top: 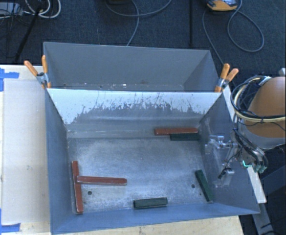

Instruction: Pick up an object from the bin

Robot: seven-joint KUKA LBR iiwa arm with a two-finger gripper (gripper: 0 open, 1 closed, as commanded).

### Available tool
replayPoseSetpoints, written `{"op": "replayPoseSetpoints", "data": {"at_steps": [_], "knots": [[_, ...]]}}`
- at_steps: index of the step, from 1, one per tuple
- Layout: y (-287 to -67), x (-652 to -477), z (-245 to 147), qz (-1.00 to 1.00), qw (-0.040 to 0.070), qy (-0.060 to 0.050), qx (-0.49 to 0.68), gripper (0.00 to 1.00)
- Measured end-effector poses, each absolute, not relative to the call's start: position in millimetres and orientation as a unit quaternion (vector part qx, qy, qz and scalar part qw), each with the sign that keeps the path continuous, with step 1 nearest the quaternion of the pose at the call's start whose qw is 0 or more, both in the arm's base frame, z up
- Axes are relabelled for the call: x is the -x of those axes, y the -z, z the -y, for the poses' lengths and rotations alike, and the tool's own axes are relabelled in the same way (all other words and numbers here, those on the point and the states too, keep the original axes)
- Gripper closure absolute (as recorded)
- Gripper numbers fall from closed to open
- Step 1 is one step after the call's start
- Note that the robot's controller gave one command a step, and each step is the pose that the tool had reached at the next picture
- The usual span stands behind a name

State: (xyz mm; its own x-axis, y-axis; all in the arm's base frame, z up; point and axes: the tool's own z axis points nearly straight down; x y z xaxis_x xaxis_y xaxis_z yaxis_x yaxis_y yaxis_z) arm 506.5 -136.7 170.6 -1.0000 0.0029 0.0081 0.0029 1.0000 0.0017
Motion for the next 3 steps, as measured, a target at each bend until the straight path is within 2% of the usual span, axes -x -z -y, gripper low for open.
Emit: {"op": "replayPoseSetpoints", "data": {"at_steps": [1,2,3], "knots": [[-93,-476.1,136,0.977,0.001,0.001,-0.212,0.0],[-70,-497.5,131,0.891,0.0,0.009,-0.455,0.0],[-71,-497.7,139,0.891,0.002,0.002,-0.455,1.0]]}}
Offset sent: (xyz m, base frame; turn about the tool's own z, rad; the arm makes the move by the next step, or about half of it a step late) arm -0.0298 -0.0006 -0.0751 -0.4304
